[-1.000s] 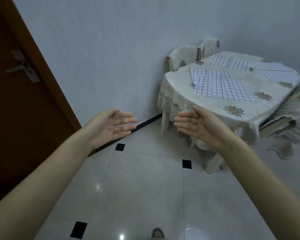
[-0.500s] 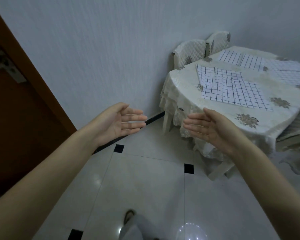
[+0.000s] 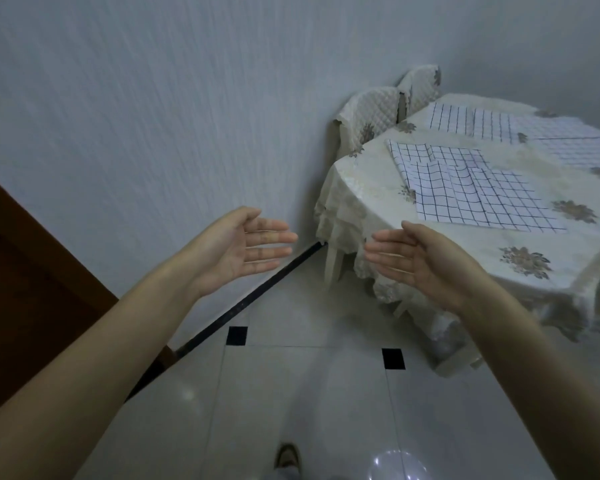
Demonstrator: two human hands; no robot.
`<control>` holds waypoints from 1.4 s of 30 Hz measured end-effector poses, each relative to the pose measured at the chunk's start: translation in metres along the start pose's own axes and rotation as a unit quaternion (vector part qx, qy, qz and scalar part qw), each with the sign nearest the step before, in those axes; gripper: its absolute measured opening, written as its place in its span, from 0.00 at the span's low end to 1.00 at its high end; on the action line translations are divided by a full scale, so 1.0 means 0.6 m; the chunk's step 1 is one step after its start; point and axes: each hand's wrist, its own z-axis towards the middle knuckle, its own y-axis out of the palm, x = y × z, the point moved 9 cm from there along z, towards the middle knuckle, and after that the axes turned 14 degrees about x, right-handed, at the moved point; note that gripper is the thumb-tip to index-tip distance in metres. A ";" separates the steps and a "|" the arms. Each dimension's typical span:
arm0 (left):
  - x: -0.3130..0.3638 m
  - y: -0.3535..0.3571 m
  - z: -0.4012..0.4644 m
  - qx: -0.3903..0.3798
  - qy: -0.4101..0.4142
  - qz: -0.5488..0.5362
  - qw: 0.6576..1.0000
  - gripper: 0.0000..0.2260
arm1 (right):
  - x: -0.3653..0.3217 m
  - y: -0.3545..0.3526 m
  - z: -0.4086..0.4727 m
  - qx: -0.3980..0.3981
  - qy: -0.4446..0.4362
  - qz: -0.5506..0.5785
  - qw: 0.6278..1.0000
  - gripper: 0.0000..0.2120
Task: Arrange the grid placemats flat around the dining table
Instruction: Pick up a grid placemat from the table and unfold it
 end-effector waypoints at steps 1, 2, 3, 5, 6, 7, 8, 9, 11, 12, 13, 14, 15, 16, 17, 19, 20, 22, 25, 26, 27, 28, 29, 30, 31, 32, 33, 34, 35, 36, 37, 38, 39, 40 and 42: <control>0.005 -0.005 0.014 -0.004 -0.003 0.004 1.000 0.18 | 0.001 0.007 0.009 0.003 0.002 0.001 1.000 0.20; 0.010 -0.008 0.027 -0.008 -0.006 0.008 1.000 0.18 | 0.001 0.012 0.018 0.009 0.004 0.002 1.000 0.20; 0.014 -0.010 0.039 -0.012 -0.011 0.010 1.000 0.18 | 0.001 0.014 0.026 0.016 0.008 0.003 1.000 0.20; 0.020 -0.011 0.062 -0.024 -0.018 0.011 0.999 0.18 | 0.000 0.016 0.043 0.029 0.014 0.007 0.999 0.21; 0.023 -0.011 0.075 -0.031 -0.022 0.012 0.999 0.18 | -0.003 0.017 0.052 0.033 0.014 0.009 0.999 0.21; 0.026 -0.011 0.088 -0.037 -0.024 0.013 0.999 0.18 | -0.006 0.017 0.061 0.038 0.014 0.009 0.999 0.21; 0.030 -0.010 0.102 -0.041 -0.025 0.015 0.999 0.18 | -0.011 0.016 0.071 0.043 0.013 0.010 0.999 0.21; 0.035 -0.009 0.116 -0.044 -0.026 0.017 0.999 0.18 | -0.015 0.014 0.082 0.048 0.012 0.010 0.999 0.21; 0.046 -0.007 0.143 -0.047 -0.026 0.019 0.998 0.17 | -0.024 0.010 0.104 0.055 0.013 0.006 0.998 0.21; 0.051 -0.005 0.157 -0.048 -0.026 0.020 0.998 0.17 | -0.028 0.009 0.116 0.059 0.013 0.004 0.998 0.21; 0.057 -0.002 0.172 -0.051 -0.025 0.020 0.998 0.17 | -0.032 0.007 0.129 0.062 0.015 0.002 0.998 0.21; 0.063 0.001 0.187 -0.054 -0.024 0.022 0.998 0.17 | -0.035 0.006 0.144 0.065 0.017 0.003 0.998 0.21; 0.070 0.006 0.203 -0.056 -0.024 0.026 0.998 0.17 | -0.037 0.005 0.159 0.066 0.019 0.005 0.998 0.21; 0.076 0.010 0.215 -0.057 -0.023 0.030 0.998 0.16 | -0.039 0.004 0.173 0.067 0.022 0.009 0.997 0.21; 0.082 0.015 0.228 -0.059 -0.023 0.033 0.997 0.16 | -0.042 0.002 0.187 0.066 0.022 0.012 0.997 0.21; 0.098 0.030 0.261 -0.062 -0.022 0.036 0.997 0.16 | -0.056 -0.003 0.221 0.065 0.020 0.021 0.997 0.20; 0.108 0.039 0.279 -0.065 -0.020 0.038 0.997 0.16 | -0.066 -0.007 0.240 0.068 0.018 0.028 0.997 0.20; 0.129 0.063 0.315 -0.074 -0.018 0.043 0.996 0.15 | -0.088 -0.018 0.275 0.077 0.011 0.037 0.996 0.20; 0.160 0.107 0.366 -0.094 -0.016 0.047 0.994 0.16 | -0.118 -0.037 0.322 0.087 0.006 0.045 0.995 0.20; 0.171 0.121 0.382 -0.101 -0.012 0.049 0.994 0.16 | -0.128 -0.044 0.336 0.091 0.004 0.047 0.995 0.19; 0.183 0.137 0.401 -0.107 -0.008 0.050 0.993 0.16 | -0.140 -0.053 0.355 0.096 0.003 0.047 0.994 0.19; 0.194 0.153 0.419 -0.112 -0.005 0.051 0.992 0.16 | -0.152 -0.062 0.372 0.101 0.003 0.047 0.994 0.19; 0.202 0.163 0.431 -0.114 -0.003 0.051 0.992 0.16 | -0.162 -0.069 0.386 0.107 0.003 0.046 0.993 0.19; 0.209 0.175 0.445 -0.117 -0.003 0.051 0.992 0.16 | -0.172 -0.077 0.401 0.112 0.003 0.044 0.993 0.19; 0.214 0.185 0.458 -0.119 -0.007 0.048 0.992 0.16 | -0.181 -0.084 0.416 0.115 0.003 0.042 0.993 0.19; 0.218 0.194 0.471 -0.121 -0.011 0.046 0.992 0.17 | -0.190 -0.089 0.429 0.114 0.003 0.041 0.993 0.19; 0.220 0.203 0.483 -0.123 -0.016 0.043 0.991 0.17 | -0.198 -0.093 0.442 0.113 0.002 0.041 0.993 0.19; 0.223 0.210 0.494 -0.125 -0.021 0.042 0.991 0.17 | -0.205 -0.097 0.453 0.112 0.002 0.042 0.993 0.20; 0.225 0.217 0.505 -0.127 -0.025 0.044 0.991 0.17 | -0.209 -0.102 0.462 0.111 0.001 0.044 0.993 0.19; 0.230 0.225 0.515 -0.128 -0.027 0.047 0.990 0.17 | -0.215 -0.107 0.472 0.111 0.000 0.048 0.993 0.19; 0.235 0.234 0.525 -0.130 -0.028 0.049 0.990 0.17 | -0.220 -0.114 0.481 0.112 -0.001 0.052 0.992 0.19; 0.241 0.244 0.535 -0.132 -0.028 0.050 0.990 0.17 | -0.227 -0.120 0.489 0.114 -0.002 0.056 0.992 0.19; 0.247 0.254 0.545 -0.134 -0.029 0.051 0.989 0.17 | -0.232 -0.127 0.497 0.118 -0.004 0.059 0.991 0.19; 0.252 0.264 0.556 -0.139 -0.031 0.053 0.988 0.17 | -0.238 -0.133 0.506 0.122 -0.004 0.062 0.991 0.19; 0.260 0.285 0.574 -0.151 -0.031 0.059 0.986 0.16 | -0.247 -0.145 0.518 0.135 -0.008 0.066 0.989 0.19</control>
